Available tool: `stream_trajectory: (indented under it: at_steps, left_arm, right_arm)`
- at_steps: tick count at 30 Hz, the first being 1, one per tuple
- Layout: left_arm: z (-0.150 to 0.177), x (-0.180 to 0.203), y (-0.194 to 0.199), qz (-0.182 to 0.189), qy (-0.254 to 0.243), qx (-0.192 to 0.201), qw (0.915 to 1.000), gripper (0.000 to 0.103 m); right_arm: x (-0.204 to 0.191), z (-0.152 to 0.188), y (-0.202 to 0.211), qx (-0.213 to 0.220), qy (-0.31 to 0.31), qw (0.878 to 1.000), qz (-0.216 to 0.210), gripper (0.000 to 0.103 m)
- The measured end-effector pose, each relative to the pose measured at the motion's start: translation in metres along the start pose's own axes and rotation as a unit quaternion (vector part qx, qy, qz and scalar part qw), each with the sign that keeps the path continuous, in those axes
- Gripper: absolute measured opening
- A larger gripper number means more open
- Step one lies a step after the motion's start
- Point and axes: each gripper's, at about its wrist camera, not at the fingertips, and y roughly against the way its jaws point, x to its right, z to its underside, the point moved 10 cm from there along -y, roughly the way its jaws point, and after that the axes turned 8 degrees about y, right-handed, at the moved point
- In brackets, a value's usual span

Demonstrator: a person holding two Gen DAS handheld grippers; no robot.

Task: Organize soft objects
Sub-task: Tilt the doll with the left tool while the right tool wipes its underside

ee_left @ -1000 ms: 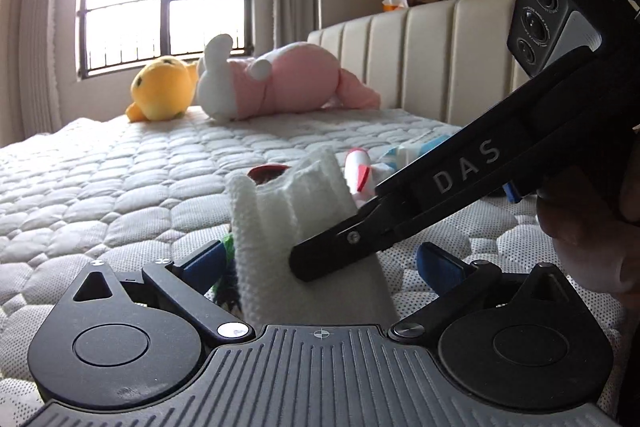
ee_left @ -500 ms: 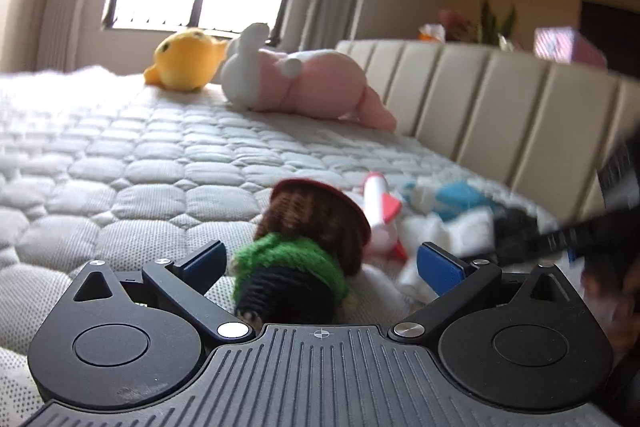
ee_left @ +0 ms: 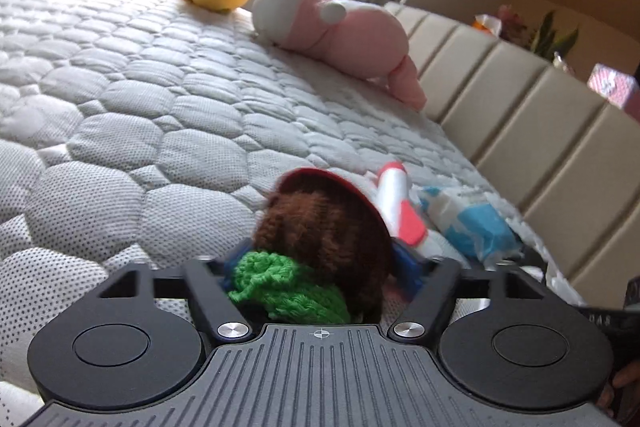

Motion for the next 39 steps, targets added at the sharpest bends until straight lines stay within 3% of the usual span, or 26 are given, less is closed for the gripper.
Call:
stream_trajectory:
  at_steps: [2, 3, 4, 5, 7, 9, 10, 12, 13, 15, 17, 21, 24, 27, 29, 30, 34, 39]
  left_arm:
    - [-0.006, 0.007, 0.003, -0.035, -0.043, 0.017, 0.9983, 0.072]
    - [-0.012, 0.011, 0.005, -0.064, -0.082, 0.033, 0.9940, 0.072]
    - [-0.017, 0.016, 0.008, -0.098, -0.134, 0.056, 0.9845, 0.072]
    - [-0.021, 0.023, 0.009, -0.134, -0.202, 0.082, 0.9666, 0.072]
    - [-0.026, 0.039, 0.009, -0.194, -0.322, 0.122, 0.9187, 0.072]
    - [-0.013, 0.047, -0.002, -0.199, -0.374, 0.106, 0.8994, 0.072]
    - [-0.005, 0.051, -0.008, -0.196, -0.391, 0.095, 0.8944, 0.072]
    - [0.014, 0.055, -0.014, -0.171, -0.384, 0.065, 0.9050, 0.074]
    - [0.020, 0.057, -0.013, -0.168, -0.384, 0.063, 0.9059, 0.076]
    - [0.027, 0.061, -0.007, -0.166, -0.384, 0.071, 0.9054, 0.087]
    - [0.029, 0.063, 0.005, -0.142, -0.369, 0.082, 0.9150, 0.096]
    - [0.037, 0.063, 0.024, -0.099, -0.332, 0.091, 0.9336, 0.099]
    - [0.042, 0.060, 0.029, -0.085, -0.319, 0.090, 0.9397, 0.101]
    - [0.045, 0.061, 0.027, -0.083, -0.323, 0.085, 0.9390, 0.102]
    - [0.049, 0.062, 0.023, -0.093, -0.333, 0.080, 0.9349, 0.102]
    - [0.050, 0.062, 0.022, -0.095, -0.340, 0.079, 0.9325, 0.102]
    - [0.055, 0.064, 0.020, -0.103, -0.355, 0.078, 0.9258, 0.103]
    - [0.054, 0.062, 0.019, -0.101, -0.355, 0.075, 0.9264, 0.103]
  right_arm:
    - [0.002, 0.000, -0.002, 0.002, -0.008, 1.000, -0.005, 0.016]
    - [0.002, 0.000, -0.004, 0.004, -0.010, 1.000, -0.006, 0.017]
    - [0.002, 0.000, -0.005, 0.005, -0.012, 1.000, -0.006, 0.017]
    - [0.002, -0.001, -0.006, 0.007, -0.015, 1.000, -0.006, 0.017]
    - [0.002, -0.003, -0.009, 0.010, -0.022, 1.000, -0.007, 0.018]
    - [0.000, -0.006, -0.012, 0.012, -0.025, 1.000, -0.007, 0.020]
    - [-0.001, -0.008, -0.013, 0.013, -0.023, 1.000, -0.006, 0.021]
    - [-0.006, -0.009, -0.015, 0.013, -0.009, 1.000, -0.001, 0.021]
    - [-0.009, -0.008, -0.015, 0.012, 0.003, 1.000, 0.003, 0.019]
    - [-0.014, -0.008, -0.015, 0.008, 0.029, 0.999, 0.016, 0.012]
    - [-0.021, -0.009, -0.013, 0.010, 0.042, 0.999, 0.021, 0.012]
    - [-0.050, -0.024, -0.007, 0.018, 0.065, 0.998, -0.004, 0.009]
    - [-0.092, -0.040, -0.008, 0.026, 0.098, 0.994, -0.043, 0.009]
    - [-0.142, -0.056, -0.006, 0.033, 0.089, 0.984, -0.148, 0.009]
    - [-0.167, -0.058, -0.014, 0.024, 0.093, 0.978, -0.186, 0.009]
    - [-0.176, -0.055, -0.022, 0.019, 0.112, 0.977, -0.181, 0.009]
    - [-0.177, -0.029, -0.057, -0.015, 0.191, 0.977, -0.091, 0.009]
    - [-0.170, -0.015, -0.045, -0.018, 0.201, 0.977, -0.074, 0.010]
